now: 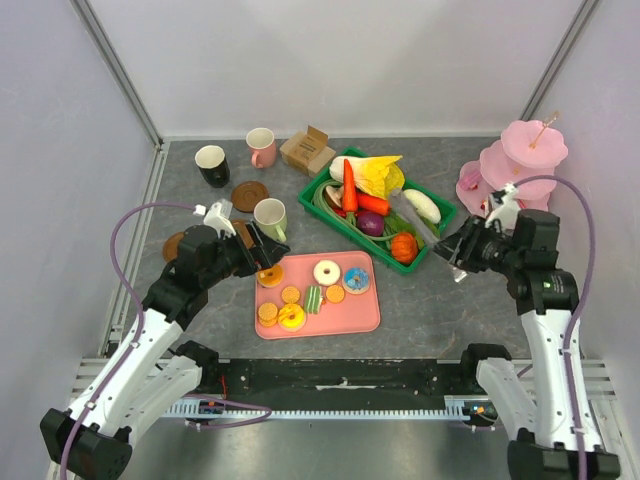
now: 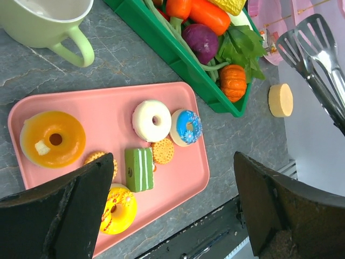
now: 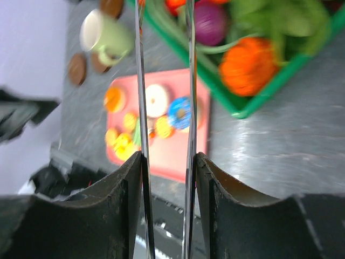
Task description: Serve the afternoon tea
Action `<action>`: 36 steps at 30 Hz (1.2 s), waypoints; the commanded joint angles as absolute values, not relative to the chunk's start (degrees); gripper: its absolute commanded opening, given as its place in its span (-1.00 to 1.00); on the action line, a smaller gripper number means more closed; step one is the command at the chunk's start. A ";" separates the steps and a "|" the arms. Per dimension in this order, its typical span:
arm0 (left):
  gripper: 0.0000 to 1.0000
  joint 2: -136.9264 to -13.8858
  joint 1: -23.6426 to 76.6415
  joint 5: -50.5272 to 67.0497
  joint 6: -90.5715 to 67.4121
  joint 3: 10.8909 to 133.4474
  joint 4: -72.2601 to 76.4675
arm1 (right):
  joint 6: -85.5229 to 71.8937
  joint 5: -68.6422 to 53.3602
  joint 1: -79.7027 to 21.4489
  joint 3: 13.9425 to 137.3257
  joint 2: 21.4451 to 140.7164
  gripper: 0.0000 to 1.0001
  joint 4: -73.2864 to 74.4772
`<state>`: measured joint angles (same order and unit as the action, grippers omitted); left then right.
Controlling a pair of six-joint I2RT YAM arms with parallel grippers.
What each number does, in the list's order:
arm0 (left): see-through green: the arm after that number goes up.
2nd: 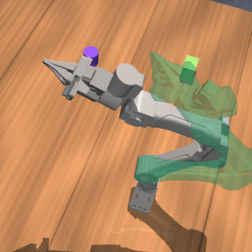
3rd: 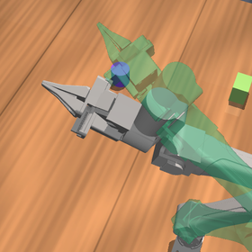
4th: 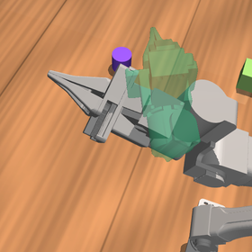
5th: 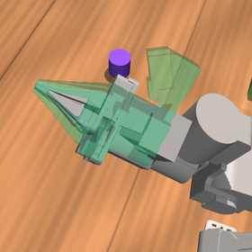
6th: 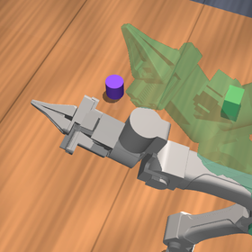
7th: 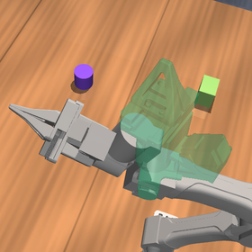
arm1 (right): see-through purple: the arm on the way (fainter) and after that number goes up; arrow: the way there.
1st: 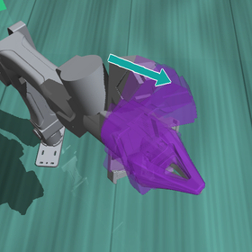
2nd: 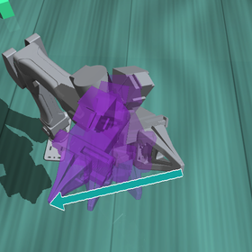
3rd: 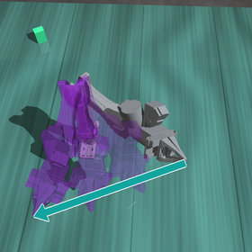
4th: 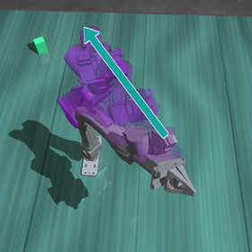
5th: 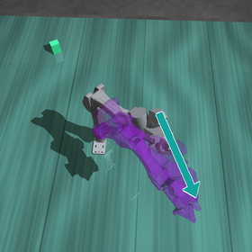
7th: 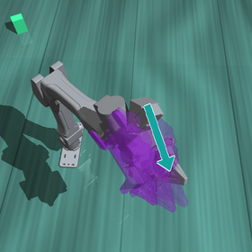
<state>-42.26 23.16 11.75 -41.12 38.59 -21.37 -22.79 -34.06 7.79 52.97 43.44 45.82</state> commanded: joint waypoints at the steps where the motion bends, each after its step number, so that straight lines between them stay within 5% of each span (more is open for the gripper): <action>1: 0.95 -42.01 22.94 9.76 -42.98 39.90 -22.94 | -31.00 -37.72 -6.72 53.36 43.68 -0.02 35.80; 9: 0.95 -41.05 22.94 7.56 -42.54 41.22 -26.45 | -35.59 -14.16 -43.84 57.21 58.26 -0.05 31.11; 36: 0.95 -39.64 22.94 7.73 -42.36 40.25 -28.57 | -47.64 -22.42 -48.34 40.78 52.55 -0.05 34.19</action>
<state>-40.07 23.16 7.66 -41.12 38.96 -28.71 -45.93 -19.84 -48.16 41.47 51.05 38.52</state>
